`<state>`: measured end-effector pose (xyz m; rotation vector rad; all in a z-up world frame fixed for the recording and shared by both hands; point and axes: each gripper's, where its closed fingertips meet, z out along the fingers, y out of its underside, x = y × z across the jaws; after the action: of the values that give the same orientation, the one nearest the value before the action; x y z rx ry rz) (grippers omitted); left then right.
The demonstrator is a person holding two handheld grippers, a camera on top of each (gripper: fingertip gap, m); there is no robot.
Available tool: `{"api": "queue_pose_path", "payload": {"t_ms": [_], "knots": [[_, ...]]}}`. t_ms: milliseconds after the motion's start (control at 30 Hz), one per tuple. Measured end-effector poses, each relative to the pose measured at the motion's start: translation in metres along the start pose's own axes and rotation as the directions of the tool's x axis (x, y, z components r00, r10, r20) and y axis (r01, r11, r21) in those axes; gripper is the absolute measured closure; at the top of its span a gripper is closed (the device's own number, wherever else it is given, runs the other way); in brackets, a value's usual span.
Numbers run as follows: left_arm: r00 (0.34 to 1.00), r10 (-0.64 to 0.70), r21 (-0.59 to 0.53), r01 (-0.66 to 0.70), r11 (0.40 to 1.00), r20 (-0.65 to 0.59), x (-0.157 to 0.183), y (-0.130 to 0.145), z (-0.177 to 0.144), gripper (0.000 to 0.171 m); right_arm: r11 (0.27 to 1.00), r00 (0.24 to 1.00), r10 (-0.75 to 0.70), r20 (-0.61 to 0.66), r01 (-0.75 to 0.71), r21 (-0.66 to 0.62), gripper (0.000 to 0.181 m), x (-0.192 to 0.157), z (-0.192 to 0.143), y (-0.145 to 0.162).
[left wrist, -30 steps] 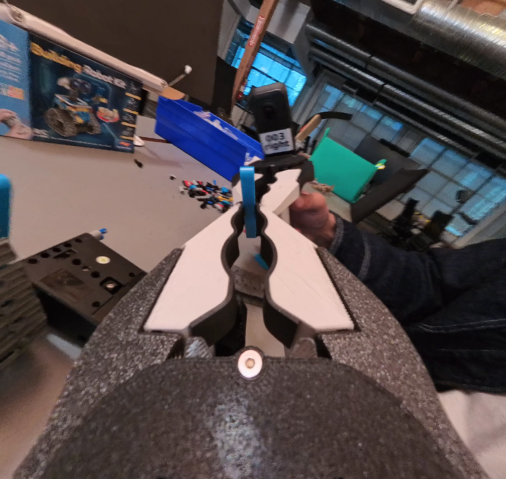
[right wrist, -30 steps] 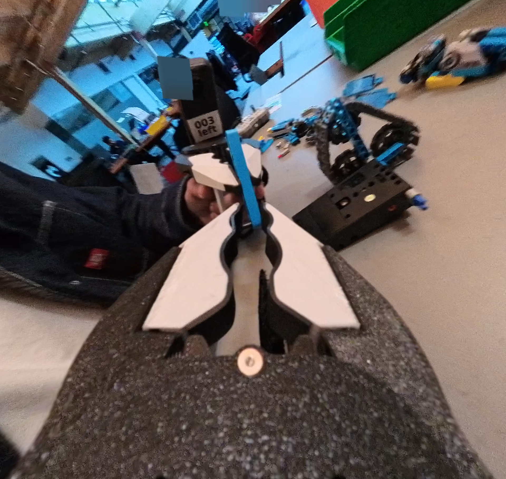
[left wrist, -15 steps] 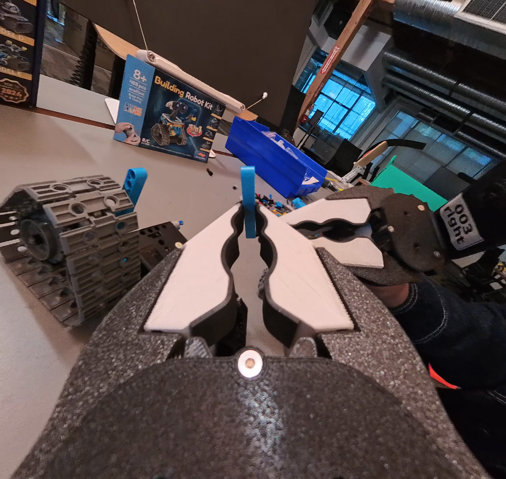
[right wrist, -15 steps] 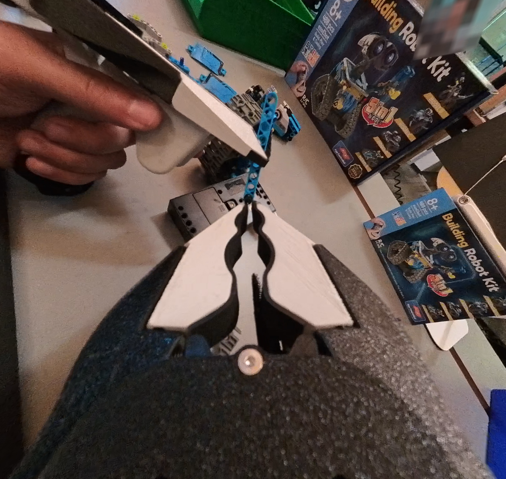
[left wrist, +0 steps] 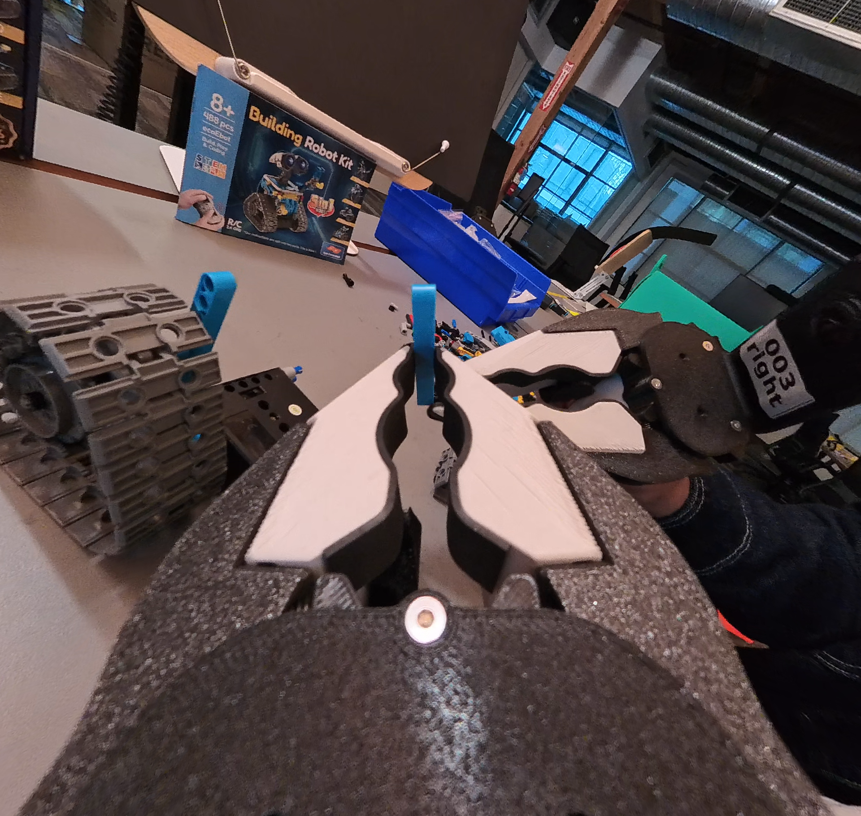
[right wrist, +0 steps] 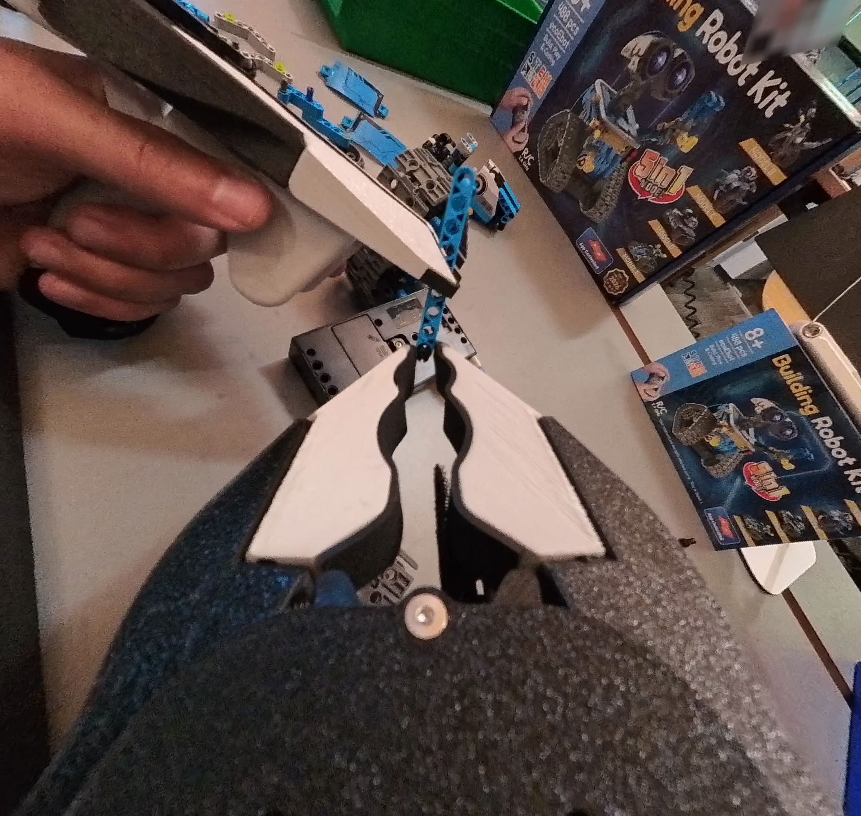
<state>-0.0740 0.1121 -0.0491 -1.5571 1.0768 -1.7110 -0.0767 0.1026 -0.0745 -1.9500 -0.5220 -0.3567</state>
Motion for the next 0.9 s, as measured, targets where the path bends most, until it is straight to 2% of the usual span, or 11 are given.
{"api": "queue_pose_path", "payload": {"t_ms": [133,233,333,433,500,567,600,633,700,833,900], "knots": [[0.999,0.045,-0.012,-0.045,0.999,0.030,-0.002,0.001,0.000,0.165,1.000,1.000,0.007,0.013,-0.007,-0.016,0.176,0.001,0.000,0.001],[0.953,0.262,-0.082,-0.252,0.964,0.149,-0.008,0.005,0.000,0.162,0.997,0.998,-0.065,0.003,0.065,-0.045,0.179,-0.001,0.001,0.003],[0.895,0.399,-0.141,-0.376,0.916,0.202,-0.009,0.009,0.001,0.162,0.995,0.996,-0.089,-0.001,0.089,-0.051,0.180,-0.001,0.001,0.007],[0.920,0.360,-0.105,-0.347,0.932,0.155,-0.002,0.007,0.002,0.163,0.996,0.997,-0.081,0.000,0.080,-0.032,0.180,0.000,0.001,0.007],[0.970,0.227,-0.042,-0.224,0.974,0.087,0.003,0.002,0.001,0.163,0.994,0.993,-0.112,-0.030,0.112,-0.010,0.180,0.001,-0.003,0.001],[0.995,0.098,-0.040,-0.097,0.994,0.026,0.002,0.004,0.002,0.163,0.992,0.991,-0.125,-0.046,0.125,0.001,0.179,0.002,-0.004,-0.002],[0.998,0.063,-0.058,-0.062,0.996,0.010,0.002,0.007,0.003,0.153,0.991,0.989,-0.134,-0.056,0.135,0.022,0.179,0.003,-0.006,-0.006],[0.998,0.059,-0.064,-0.059,0.996,0.001,0.003,0.008,0.004,0.146,0.990,0.989,-0.136,-0.058,0.138,0.024,0.179,0.003,-0.007,-0.008],[0.995,0.102,-0.066,-0.102,0.993,-0.017,0.009,0.010,0.005,0.165,0.989,0.987,-0.148,-0.061,0.149,0.023,0.179,0.002,-0.007,-0.008],[0.985,0.170,-0.093,-0.168,0.981,0.018,0.007,0.013,0.006,0.165,0.994,0.994,-0.109,-0.032,0.109,0.027,0.179,0.001,-0.007,-0.005],[0.959,0.276,-0.122,-0.267,0.956,0.065,0.004,0.016,0.006,0.164,0.995,0.995,-0.093,-0.023,0.094,0.022,0.180,0.001,-0.006,-0.002]]}}
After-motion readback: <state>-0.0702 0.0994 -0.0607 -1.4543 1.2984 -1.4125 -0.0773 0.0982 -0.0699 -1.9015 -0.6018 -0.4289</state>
